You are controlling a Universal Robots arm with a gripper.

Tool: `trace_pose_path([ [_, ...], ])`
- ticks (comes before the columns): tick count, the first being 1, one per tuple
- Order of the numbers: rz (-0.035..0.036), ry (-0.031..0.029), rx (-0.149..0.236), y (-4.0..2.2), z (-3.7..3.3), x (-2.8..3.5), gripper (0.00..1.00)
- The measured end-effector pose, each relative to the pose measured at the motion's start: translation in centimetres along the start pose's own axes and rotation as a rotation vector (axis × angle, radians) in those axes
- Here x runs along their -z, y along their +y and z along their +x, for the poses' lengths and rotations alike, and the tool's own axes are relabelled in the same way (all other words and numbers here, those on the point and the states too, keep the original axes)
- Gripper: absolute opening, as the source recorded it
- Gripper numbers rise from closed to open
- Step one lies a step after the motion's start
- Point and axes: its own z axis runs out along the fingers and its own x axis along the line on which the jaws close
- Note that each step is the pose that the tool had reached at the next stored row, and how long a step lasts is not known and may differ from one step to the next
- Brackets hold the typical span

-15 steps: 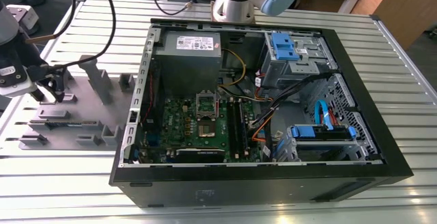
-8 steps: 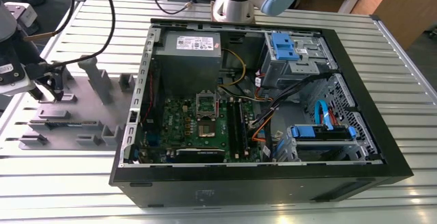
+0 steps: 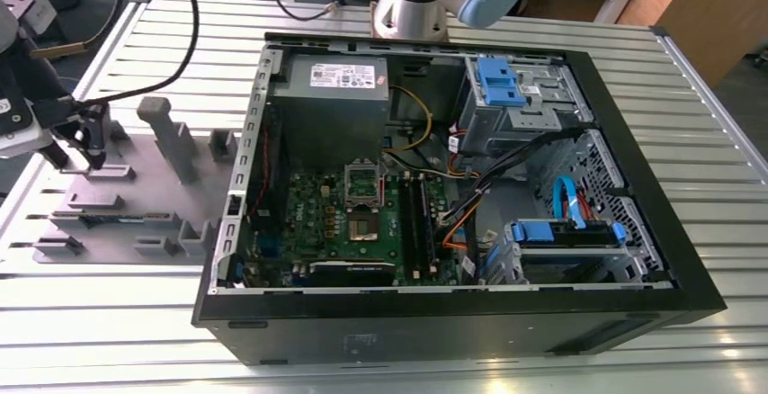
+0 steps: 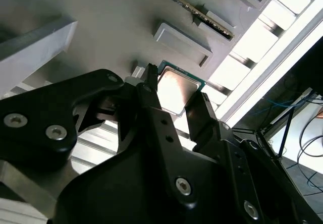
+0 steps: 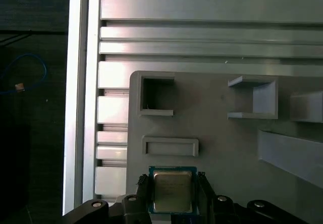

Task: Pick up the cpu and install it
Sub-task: 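Pick up the cpu and move it towards the insertion slot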

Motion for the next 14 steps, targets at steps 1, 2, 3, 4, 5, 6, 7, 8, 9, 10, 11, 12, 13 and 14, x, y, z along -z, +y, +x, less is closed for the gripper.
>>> trace_pose_path([
  [1,-0.0001,-0.0001,0.000,0.01,0.00,0.19,0.47],
  [2,-0.0001,0.0000,0.000,0.01,0.01,0.41,0.47],
  [3,-0.0001,-0.0001,0.000,0.02,0.01,0.60,0.47],
  [4,-0.0002,-0.0001,0.000,0.03,0.01,0.79,0.47],
  [5,-0.0002,-0.0001,0.000,0.03,0.01,0.98,0.47],
  [6,-0.0002,-0.0001,0.000,0.04,0.02,1.20,0.47],
  [7,-0.0001,0.0000,0.000,0.05,0.02,1.41,0.47],
  [8,-0.0002,-0.0001,0.000,0.06,0.02,1.62,0.47],
  [9,-0.0002,-0.0001,0.000,0.07,0.03,1.82,0.47],
  [10,-0.0002,-0.0001,0.000,0.07,0.03,2.01,0.47],
  [11,-0.0002,-0.0001,0.000,0.08,0.03,2.18,0.47],
  [12,-0.0001,-0.0001,0.000,0.08,0.04,2.34,0.47],
  [13,-0.0001,0.0000,0.000,0.09,0.04,2.51,0.47],
  [14,-0.0001,0.0000,0.000,0.09,0.04,2.65,0.47],
])
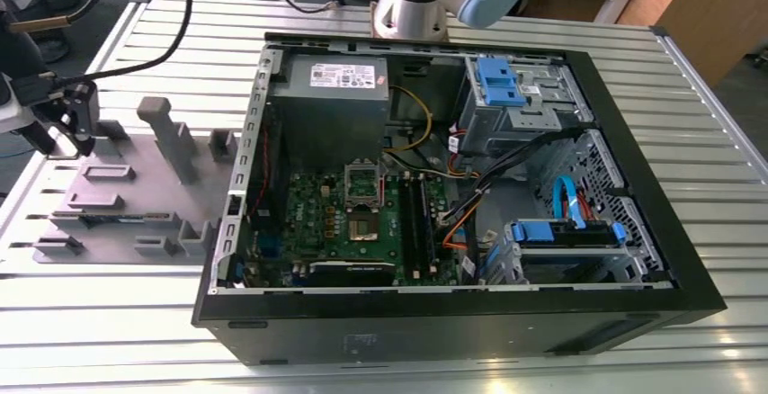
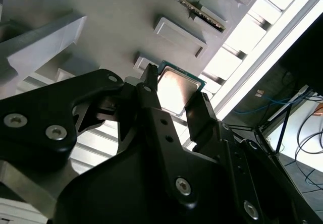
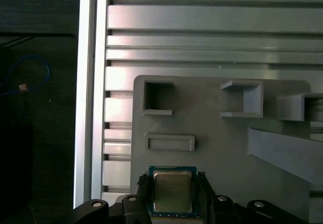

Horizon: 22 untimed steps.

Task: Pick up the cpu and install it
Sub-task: 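Pick up the cpu and move it towards the insertion slot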

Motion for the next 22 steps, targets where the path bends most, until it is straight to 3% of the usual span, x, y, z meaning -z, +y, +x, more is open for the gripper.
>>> trace_pose_path([
  [11,0.0001,0.0002,0.000,0.01,0.01,0.37,0.47],
  [22,0.0000,0.0000,0.000,0.08,0.04,2.36,0.47],
])
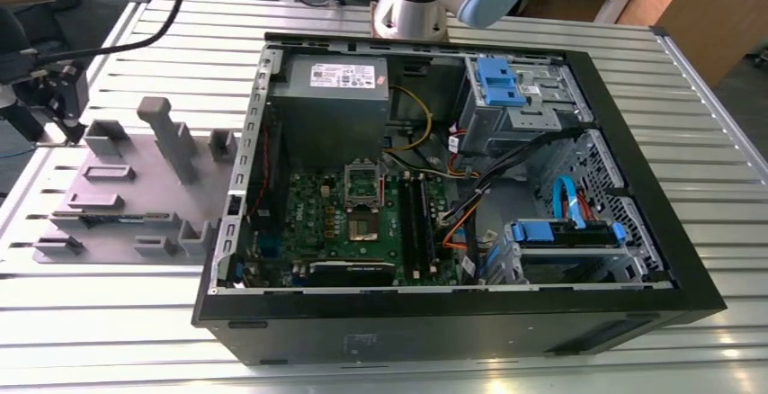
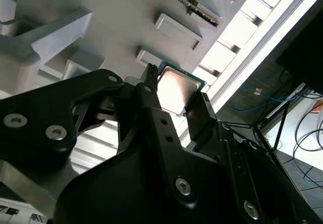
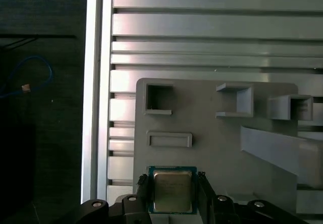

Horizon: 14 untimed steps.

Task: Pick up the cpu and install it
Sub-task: 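Pick up the cpu and move it towards the insertion slot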

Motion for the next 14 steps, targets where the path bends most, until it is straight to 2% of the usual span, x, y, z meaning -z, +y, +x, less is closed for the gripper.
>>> trace_pose_path([
  [5,0.0000,0.0000,0.000,0.03,0.01,0.90,0.47],
  [14,0.0000,0.0000,0.000,0.07,0.03,2.00,0.47],
])
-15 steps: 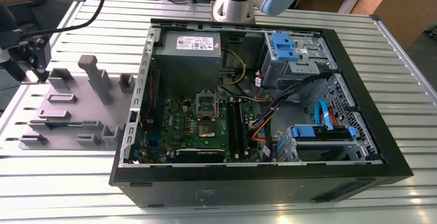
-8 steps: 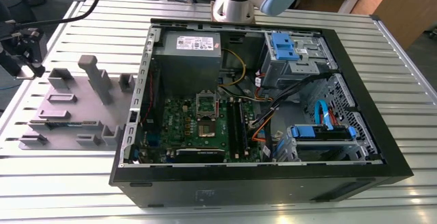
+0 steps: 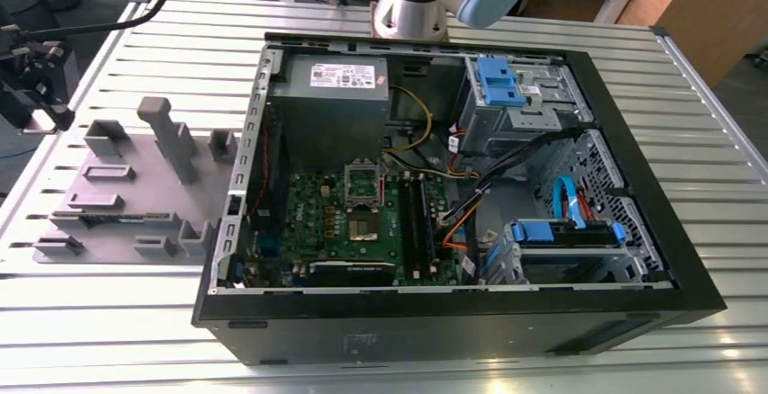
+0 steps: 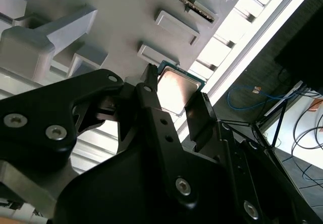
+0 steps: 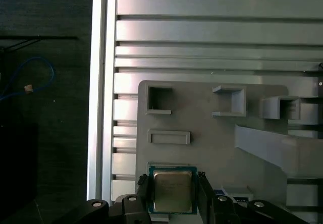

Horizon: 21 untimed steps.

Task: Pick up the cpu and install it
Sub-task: 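Pick up the cpu and move it towards the insertion slot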

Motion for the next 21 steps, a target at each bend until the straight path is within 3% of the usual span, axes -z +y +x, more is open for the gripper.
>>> trace_pose_path([
  [10,0.0002,0.0003,0.000,0.00,0.00,0.13,0.47],
  [21,0.0000,-0.0001,0.000,0.06,0.02,1.56,0.47],
])
